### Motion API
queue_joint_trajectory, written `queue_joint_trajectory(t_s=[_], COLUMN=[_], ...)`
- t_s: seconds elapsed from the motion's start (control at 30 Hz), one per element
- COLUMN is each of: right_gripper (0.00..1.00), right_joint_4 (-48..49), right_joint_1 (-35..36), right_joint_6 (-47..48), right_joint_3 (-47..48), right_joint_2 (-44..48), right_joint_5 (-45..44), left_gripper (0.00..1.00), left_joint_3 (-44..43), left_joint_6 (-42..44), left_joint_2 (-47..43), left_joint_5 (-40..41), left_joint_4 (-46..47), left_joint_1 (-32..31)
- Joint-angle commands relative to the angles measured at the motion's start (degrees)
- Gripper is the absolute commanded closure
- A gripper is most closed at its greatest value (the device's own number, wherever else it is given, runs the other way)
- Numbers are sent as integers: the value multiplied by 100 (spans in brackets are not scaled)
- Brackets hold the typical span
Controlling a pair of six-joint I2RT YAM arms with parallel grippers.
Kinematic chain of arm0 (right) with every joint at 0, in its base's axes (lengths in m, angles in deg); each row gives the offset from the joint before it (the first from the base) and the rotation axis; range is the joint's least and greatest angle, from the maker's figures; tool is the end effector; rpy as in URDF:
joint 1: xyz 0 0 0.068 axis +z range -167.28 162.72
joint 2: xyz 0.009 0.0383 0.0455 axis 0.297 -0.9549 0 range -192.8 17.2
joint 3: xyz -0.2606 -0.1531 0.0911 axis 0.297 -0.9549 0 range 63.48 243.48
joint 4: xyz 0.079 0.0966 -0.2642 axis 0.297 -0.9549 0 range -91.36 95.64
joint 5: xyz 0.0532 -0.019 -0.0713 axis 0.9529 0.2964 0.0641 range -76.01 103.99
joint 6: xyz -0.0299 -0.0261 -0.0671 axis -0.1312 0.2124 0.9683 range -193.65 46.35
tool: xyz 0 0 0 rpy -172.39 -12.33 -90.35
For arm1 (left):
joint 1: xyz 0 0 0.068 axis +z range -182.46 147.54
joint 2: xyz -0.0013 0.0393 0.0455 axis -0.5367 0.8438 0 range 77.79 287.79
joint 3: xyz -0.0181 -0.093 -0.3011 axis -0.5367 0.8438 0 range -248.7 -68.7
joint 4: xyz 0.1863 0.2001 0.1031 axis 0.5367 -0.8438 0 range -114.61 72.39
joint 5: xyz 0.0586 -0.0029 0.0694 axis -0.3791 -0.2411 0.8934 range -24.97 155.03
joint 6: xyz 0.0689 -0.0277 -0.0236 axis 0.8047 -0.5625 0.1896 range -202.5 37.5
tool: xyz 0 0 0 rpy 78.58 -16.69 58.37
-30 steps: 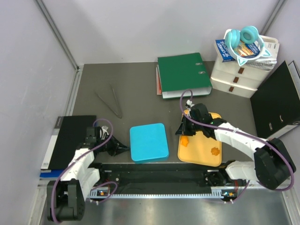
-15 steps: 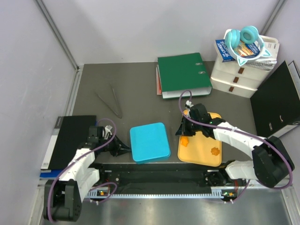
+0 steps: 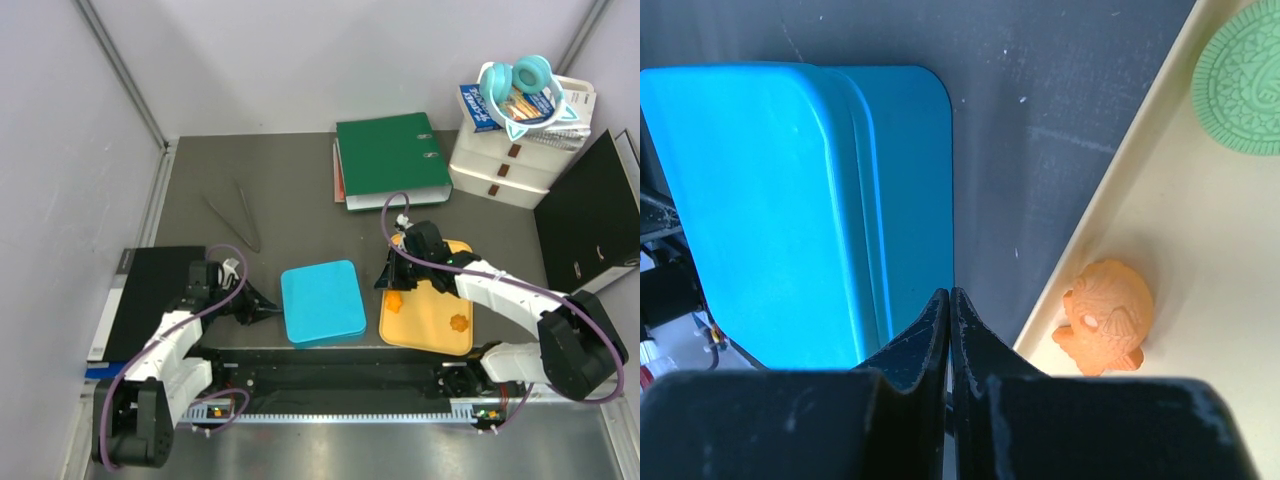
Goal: Pack the cookies
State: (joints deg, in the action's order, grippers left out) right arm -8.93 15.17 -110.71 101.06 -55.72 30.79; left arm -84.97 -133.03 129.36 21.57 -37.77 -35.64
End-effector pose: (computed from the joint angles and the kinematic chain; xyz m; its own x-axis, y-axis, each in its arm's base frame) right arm 0.2254 0.1661 0.1909 -0.9194 0.0991 -0.3805 -0.1461 0.8124 0.5646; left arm 0.1562 -0.0545 0.1427 -0.8546 -0.5136 0.0771 -0.3618 0.4823 -0.7978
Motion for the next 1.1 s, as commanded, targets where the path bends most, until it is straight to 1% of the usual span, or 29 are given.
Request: queue_joint_trajectory(t_s=[0.0,0.23,0.4,0.6,0.7,0.77,0.83,1.07], right_gripper=[100,100,100,100,100,100,100,100], right_joint_4=[138,156,138,217,445,604,841,1211], right_joint_1=[-63,-63,-72,-72,-72,-63,-72,139], right_joint_6=[93,94,76,-73,-222,-293,-407,-443], right_joint_3=[197,188,223,407,495,539,575,768], right_joint_2=[-11,-2,59,481,595,560,411,-98], right_joint_5=[-19,-27,-19,174,473,885,1280,1888], left_gripper=[100,100,100,100,100,100,100,100], left_joint_3=[-315,-359,-482,-640,-675,-675,-675,-667], left_joint_6=[-54,-72,-72,-28,-28,-37,-37,-72], left_joint_2=[99,195,467,749,828,854,872,907], left_joint_5=[-75,-13,-13,-39,-48,-57,-57,-66], left_joint_4=[390,495,654,794,838,856,891,953], left_joint_1=[-33,-34,-34,-34,-34,-34,-34,-60])
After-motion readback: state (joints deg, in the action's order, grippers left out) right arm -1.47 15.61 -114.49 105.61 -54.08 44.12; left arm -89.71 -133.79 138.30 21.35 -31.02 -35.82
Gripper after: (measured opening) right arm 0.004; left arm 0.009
